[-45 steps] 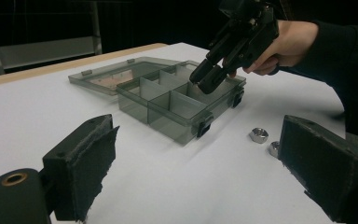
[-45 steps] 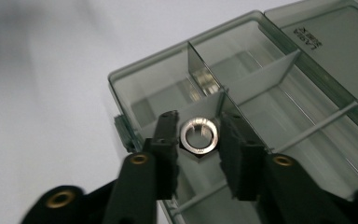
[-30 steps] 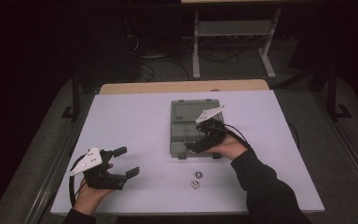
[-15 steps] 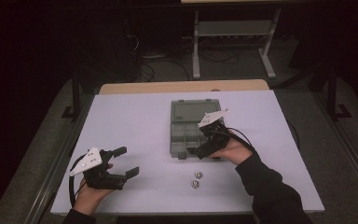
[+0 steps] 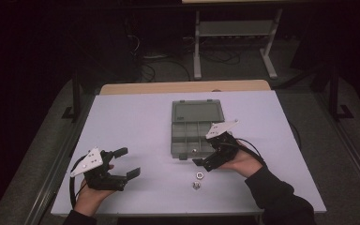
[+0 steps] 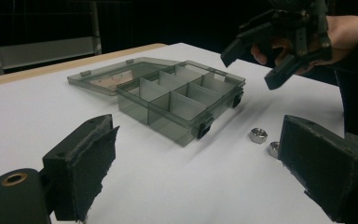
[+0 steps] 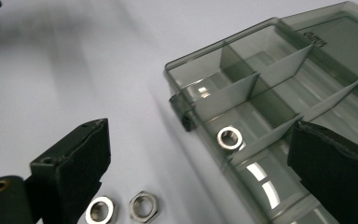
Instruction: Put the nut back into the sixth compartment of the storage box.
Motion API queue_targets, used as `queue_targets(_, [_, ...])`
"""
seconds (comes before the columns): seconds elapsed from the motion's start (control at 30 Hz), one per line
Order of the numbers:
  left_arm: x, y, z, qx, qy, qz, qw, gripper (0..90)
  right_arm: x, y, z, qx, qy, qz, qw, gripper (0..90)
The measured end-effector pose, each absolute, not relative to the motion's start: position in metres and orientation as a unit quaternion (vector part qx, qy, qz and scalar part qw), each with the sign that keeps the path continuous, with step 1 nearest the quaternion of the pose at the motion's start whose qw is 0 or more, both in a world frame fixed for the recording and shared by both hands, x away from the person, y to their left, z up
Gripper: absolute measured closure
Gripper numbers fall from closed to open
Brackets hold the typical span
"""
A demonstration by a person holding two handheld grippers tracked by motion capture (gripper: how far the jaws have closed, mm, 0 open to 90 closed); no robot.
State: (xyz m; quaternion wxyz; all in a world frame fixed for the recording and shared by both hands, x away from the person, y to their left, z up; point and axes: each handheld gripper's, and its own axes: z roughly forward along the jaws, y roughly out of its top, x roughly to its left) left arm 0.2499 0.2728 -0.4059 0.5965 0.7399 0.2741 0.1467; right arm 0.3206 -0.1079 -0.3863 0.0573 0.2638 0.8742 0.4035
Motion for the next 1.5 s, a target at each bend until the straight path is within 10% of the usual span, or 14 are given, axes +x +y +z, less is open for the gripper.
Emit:
queue_targets(0.4, [0.25, 0.273, -0.406, 0.74, 0.275, 0.147, 0.596, 10.4, 0.303, -0.111, -0.4, 0.249, 0.885, 0.391, 0.037, 7.3])
queue_targets(1.0, [0.25, 0.272, -0.406, 0.741, 0.281, 0.146, 0.592, 10.5, 0.302, -0.111, -0.414, 0.219, 0.904, 0.366, 0.026, 47.7])
queue_targets(1.5, [0.25, 0.273, -0.406, 0.743, 0.278, 0.147, 0.591, 10.5, 0.301, -0.101, -0.427, 0.195, 0.921, 0.337, 0.025, 54.3])
